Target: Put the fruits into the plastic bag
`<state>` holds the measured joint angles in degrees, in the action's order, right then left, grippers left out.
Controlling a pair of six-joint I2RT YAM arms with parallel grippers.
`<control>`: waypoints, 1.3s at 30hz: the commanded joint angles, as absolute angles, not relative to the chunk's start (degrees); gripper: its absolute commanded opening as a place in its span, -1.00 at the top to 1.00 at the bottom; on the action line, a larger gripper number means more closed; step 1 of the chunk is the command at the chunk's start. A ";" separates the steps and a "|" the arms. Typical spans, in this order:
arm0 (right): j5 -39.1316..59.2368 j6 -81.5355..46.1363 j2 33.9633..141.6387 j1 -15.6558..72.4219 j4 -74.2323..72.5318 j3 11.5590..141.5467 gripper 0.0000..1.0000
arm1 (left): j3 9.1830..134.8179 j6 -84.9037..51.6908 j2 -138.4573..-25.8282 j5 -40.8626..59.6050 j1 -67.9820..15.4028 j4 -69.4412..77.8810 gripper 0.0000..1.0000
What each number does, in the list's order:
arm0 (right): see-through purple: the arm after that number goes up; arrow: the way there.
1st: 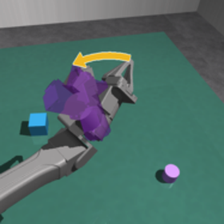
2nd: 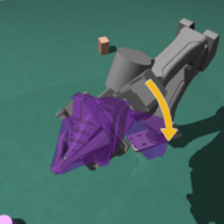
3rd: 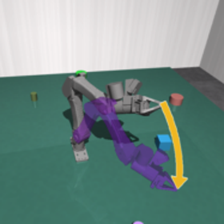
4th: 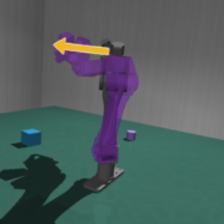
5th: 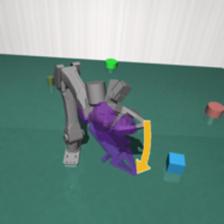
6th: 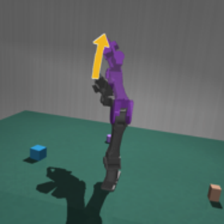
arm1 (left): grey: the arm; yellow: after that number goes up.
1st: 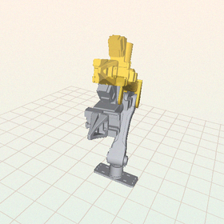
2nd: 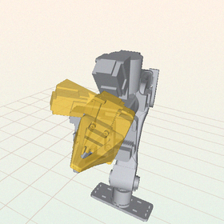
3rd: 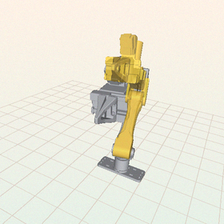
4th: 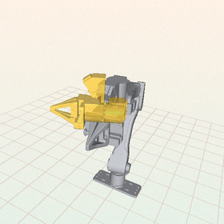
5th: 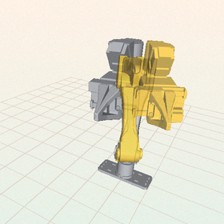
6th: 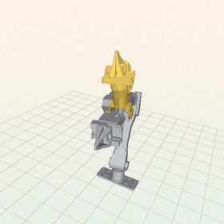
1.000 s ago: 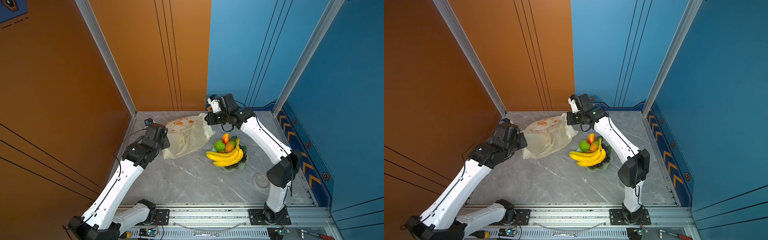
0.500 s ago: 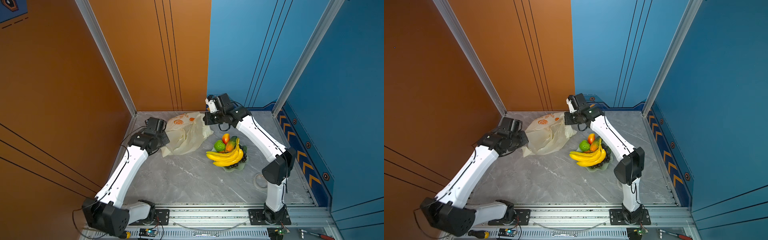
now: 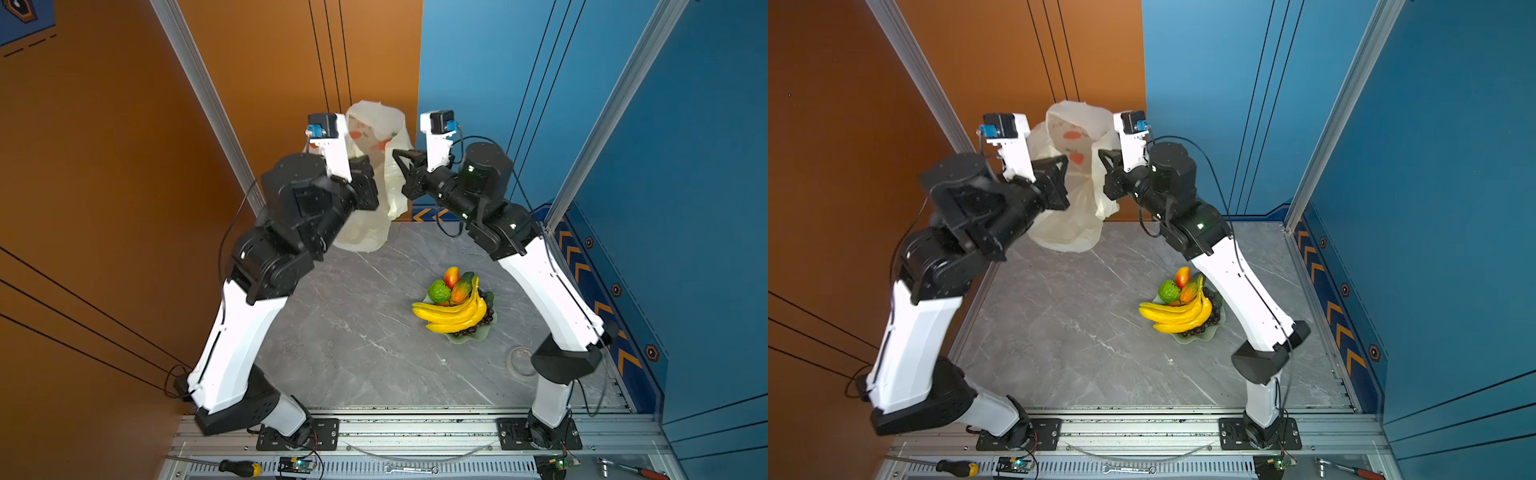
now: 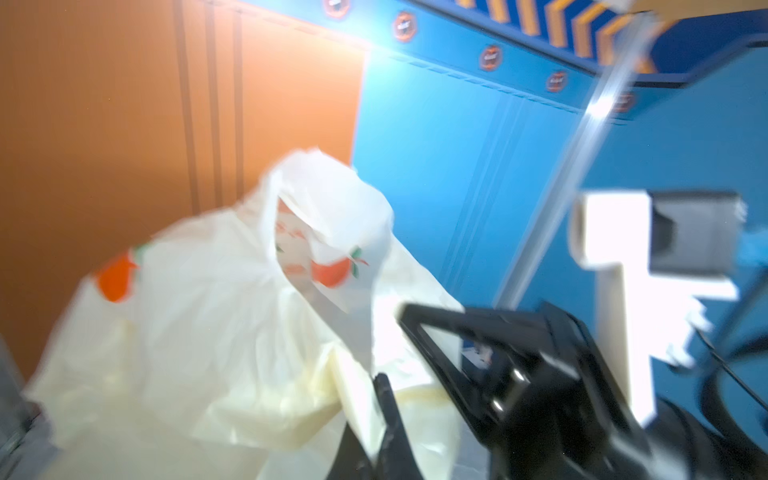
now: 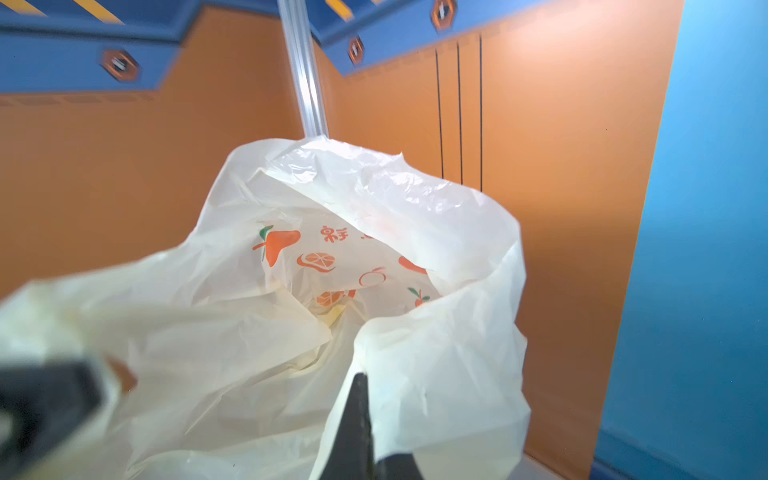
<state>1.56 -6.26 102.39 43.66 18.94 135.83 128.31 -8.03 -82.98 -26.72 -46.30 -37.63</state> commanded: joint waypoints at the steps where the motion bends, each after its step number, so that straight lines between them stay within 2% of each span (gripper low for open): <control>1: -1.24 -2.48 97.49 43.43 13.34 121.37 1.00 | 109.01 0.92 -75.03 -43.50 -47.21 -30.18 1.00; 3: -3.09 -6.79 96.85 40.89 15.25 109.73 1.00 | 93.15 -15.10 -70.80 -42.46 -39.11 -40.07 1.00; 6: 0.73 -14.17 106.05 35.57 33.48 105.29 1.00 | 69.55 -34.00 -68.98 -22.24 -23.35 -47.20 1.00; 9: 2.46 -14.45 105.81 36.26 32.48 98.78 1.00 | 58.09 -37.33 -64.73 -20.77 -24.19 -43.18 1.00; 12: 0.62 -12.19 101.85 38.14 24.92 94.55 1.00 | 58.41 -35.73 -61.63 -23.37 -27.24 -40.08 1.00; 20: 3.62 -12.70 102.75 38.37 26.88 100.68 1.00 | 66.98 -35.50 -63.68 -20.19 -27.33 -40.38 1.00; 27: 6.33 -15.67 99.18 34.21 27.16 96.86 1.00 | 65.67 -38.11 -60.28 -19.28 -27.16 -40.40 1.00; 34: 6.50 -16.87 97.39 30.05 27.03 93.17 1.00 | 63.52 -41.32 -55.28 -22.92 -26.74 -37.57 1.00; 39: 6.43 -16.71 96.76 27.61 27.60 90.92 1.00 | 63.39 -42.92 -57.76 -18.00 -25.78 -36.67 1.00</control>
<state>5.82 -15.75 98.59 28.47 26.48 92.18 64.25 -41.10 -55.83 -20.49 -26.13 -37.69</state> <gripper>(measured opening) 0.047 0.045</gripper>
